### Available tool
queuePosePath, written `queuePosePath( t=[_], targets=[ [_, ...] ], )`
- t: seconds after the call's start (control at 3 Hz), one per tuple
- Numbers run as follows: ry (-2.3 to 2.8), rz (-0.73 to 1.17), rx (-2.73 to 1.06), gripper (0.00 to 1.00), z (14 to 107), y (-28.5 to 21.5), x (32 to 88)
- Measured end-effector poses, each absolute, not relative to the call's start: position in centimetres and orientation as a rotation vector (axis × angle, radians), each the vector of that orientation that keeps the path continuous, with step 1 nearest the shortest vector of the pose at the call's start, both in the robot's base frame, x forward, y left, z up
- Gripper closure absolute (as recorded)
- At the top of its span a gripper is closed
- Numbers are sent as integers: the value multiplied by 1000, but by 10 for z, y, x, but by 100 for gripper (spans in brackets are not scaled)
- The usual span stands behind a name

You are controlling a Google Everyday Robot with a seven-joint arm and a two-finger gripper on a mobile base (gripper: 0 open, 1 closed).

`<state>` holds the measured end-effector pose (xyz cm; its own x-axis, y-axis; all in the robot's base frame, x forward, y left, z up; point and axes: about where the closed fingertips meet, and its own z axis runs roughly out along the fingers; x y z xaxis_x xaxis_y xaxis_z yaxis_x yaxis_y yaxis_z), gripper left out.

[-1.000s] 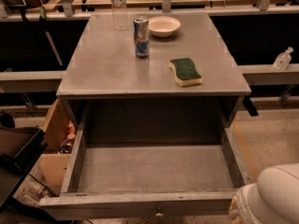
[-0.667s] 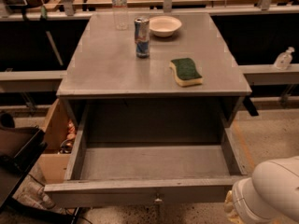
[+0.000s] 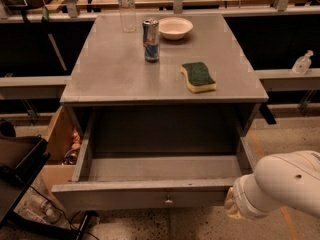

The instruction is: Close top drawer

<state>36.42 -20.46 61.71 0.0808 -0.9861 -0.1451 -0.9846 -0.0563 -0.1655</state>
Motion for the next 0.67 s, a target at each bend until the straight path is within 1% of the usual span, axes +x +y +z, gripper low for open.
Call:
queuePosePath(
  t=[0.33,0.67],
  targets=[
    [1966,-11,-2129,100,614,-188,387],
    [1969,-6,-2114,100,617,-183,381]
  ],
)
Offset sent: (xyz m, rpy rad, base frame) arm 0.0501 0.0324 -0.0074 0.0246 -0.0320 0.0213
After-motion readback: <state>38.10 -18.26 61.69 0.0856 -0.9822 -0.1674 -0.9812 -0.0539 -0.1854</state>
